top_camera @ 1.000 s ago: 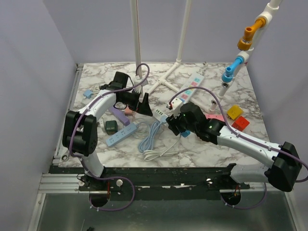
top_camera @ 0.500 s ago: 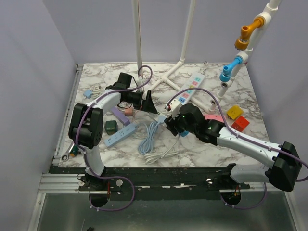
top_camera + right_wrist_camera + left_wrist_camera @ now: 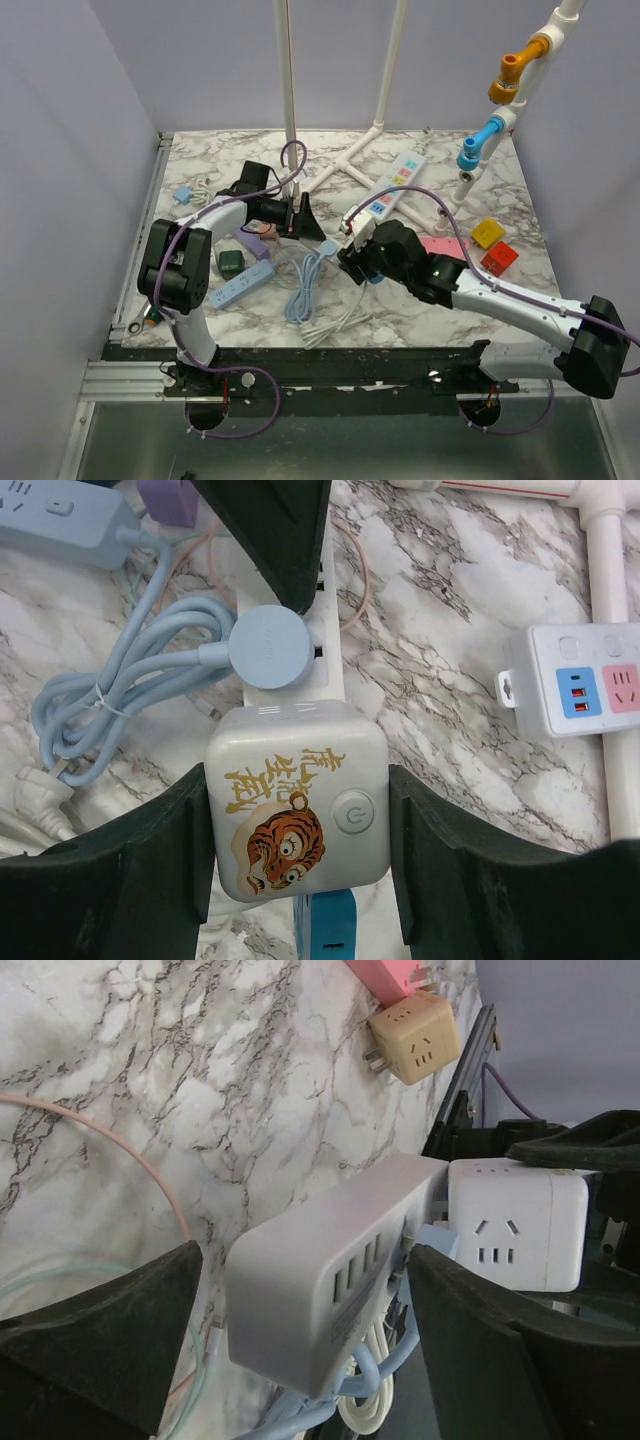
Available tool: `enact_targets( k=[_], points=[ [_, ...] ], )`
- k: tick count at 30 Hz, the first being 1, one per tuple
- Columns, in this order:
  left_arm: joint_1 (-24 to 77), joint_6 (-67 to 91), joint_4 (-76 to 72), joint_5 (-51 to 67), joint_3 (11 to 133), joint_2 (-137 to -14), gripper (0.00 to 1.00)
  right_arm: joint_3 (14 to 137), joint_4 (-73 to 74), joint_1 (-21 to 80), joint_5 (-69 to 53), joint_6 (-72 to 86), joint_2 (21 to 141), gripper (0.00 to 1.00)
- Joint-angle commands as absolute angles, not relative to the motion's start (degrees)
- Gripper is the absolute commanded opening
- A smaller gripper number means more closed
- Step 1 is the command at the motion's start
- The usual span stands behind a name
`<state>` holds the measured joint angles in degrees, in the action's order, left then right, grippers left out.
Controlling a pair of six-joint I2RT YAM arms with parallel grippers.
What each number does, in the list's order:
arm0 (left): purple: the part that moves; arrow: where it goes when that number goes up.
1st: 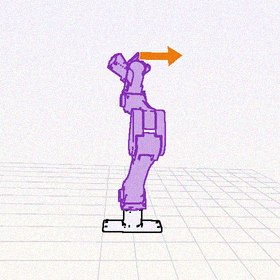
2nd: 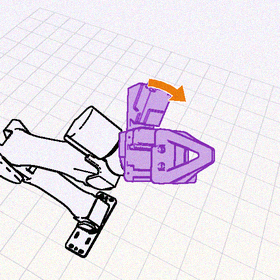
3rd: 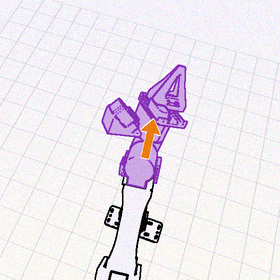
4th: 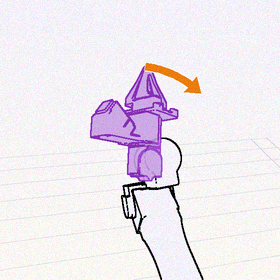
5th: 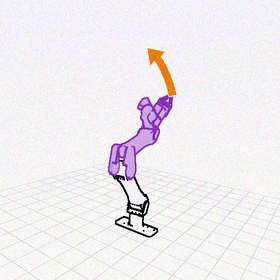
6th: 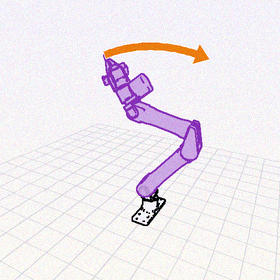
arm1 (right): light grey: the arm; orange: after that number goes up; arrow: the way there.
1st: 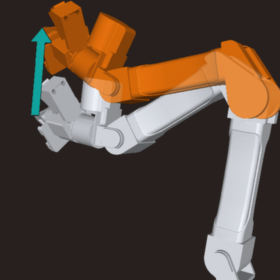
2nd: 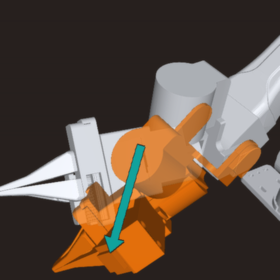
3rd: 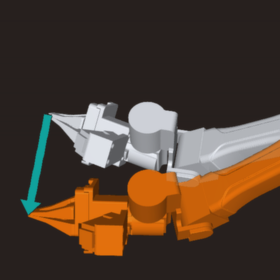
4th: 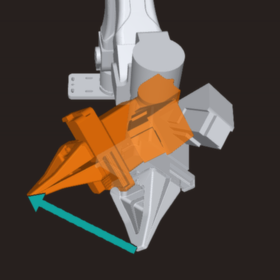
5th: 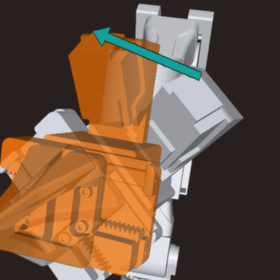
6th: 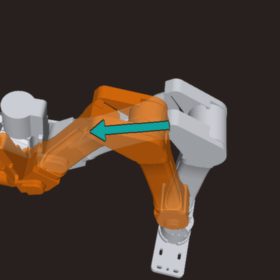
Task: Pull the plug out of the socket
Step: Remove the plug from the socket.
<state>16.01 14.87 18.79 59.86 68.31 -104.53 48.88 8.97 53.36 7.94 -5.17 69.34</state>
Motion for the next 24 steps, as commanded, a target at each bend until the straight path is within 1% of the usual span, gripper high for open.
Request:
enact_targets(
  k=[1,2,5,8,12,18,24],
  points=[
    [15.6,17.7,15.0,64.7,66.8,-101.6,0.74,49.2,-1.8,54.7,9.1,-4.9,68.8,0.01],
    [15.5,18.0,15.2,65.2,67.0,-101.8,0.66,49.1,-1.6,54.8,9.4,-5.1,68.9,0.01],
    [15.5,17.3,16.0,65.4,67.1,-102.0,0.48,48.5,-1.6,55.0,9.9,-5.0,68.6,0.01],
    [15.4,17.0,16.2,65.7,66.6,-101.5,0.24,48.0,-2.1,55.0,10.3,-4.8,68.4,0.01],
    [15.3,15.9,17.6,65.8,66.5,-100.3,0.00,48.2,-1.9,55.2,10.8,-4.9,69.3,0.01],
    [15.1,14.3,18.9,62.9,66.2,-97.6,0.00,50.9,2.9,55.2,11.9,-5.7,70.2,0.01],
    [14.1,9.8,21.8,56.3,68.0,-98.5,0.00,52.3,12.0,55.2,16.9,-4.7,63.6,0.01]
  ],
)
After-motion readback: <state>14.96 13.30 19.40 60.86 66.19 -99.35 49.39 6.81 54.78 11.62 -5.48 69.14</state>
